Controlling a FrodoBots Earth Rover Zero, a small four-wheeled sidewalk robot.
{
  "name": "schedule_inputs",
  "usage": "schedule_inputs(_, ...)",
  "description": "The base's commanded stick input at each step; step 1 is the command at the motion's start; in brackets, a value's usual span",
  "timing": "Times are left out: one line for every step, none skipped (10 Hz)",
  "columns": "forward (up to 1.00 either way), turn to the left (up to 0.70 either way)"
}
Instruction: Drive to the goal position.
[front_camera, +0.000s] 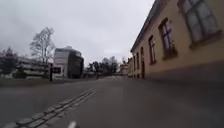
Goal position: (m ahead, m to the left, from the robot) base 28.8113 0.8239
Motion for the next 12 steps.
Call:
schedule_inputs(1.00, -0.17)
schedule_inputs(1.00, -0.29)
schedule_inputs(1.00, 0.01)
schedule_inputs(1.00, 0.01)
schedule_inputs(1.00, 0.01)
schedule_inputs(1.00, 0.01)
schedule_inputs(1.00, 0.01)
schedule_inputs(1.00, 0.01)
schedule_inputs(1.00, 0.01)
schedule_inputs(1.00, 0.01)
schedule_inputs(1.00, 0.01)
schedule_inputs(1.00, 0.01)
